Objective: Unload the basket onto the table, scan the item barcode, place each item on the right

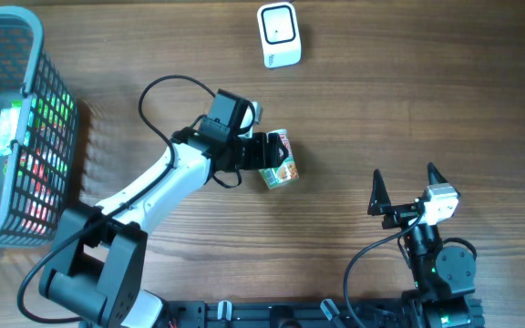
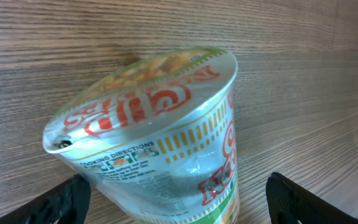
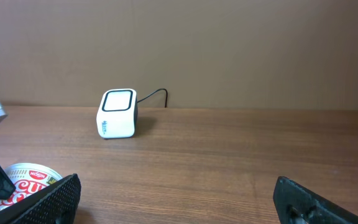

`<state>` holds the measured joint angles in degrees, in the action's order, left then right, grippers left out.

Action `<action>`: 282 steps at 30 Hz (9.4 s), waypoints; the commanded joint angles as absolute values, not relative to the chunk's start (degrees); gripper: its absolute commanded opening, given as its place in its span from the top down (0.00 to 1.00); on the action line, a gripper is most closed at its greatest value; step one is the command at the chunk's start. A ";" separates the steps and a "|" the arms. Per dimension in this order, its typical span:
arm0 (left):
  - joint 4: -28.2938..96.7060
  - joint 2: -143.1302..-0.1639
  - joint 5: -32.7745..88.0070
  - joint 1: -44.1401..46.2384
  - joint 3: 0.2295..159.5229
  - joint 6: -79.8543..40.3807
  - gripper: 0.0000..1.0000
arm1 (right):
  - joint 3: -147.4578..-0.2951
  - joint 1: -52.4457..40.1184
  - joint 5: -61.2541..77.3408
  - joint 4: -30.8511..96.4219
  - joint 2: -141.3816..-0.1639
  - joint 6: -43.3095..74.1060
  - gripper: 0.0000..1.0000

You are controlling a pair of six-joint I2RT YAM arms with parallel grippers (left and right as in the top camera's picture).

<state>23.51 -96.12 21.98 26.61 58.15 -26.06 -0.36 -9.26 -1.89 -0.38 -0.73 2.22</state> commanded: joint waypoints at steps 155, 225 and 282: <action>83.44 -80.16 13.87 -20.69 124.60 -15.38 0.96 | -0.30 -9.02 -0.99 -0.49 -0.43 1.63 0.00; 33.41 -93.78 6.74 16.51 51.33 -27.18 0.69 | -0.30 -9.02 -0.99 -0.49 -0.43 1.65 0.00; 57.78 -89.84 -0.99 27.83 75.96 -22.26 0.00 | -0.30 -9.02 -0.99 -0.49 -0.43 1.63 0.00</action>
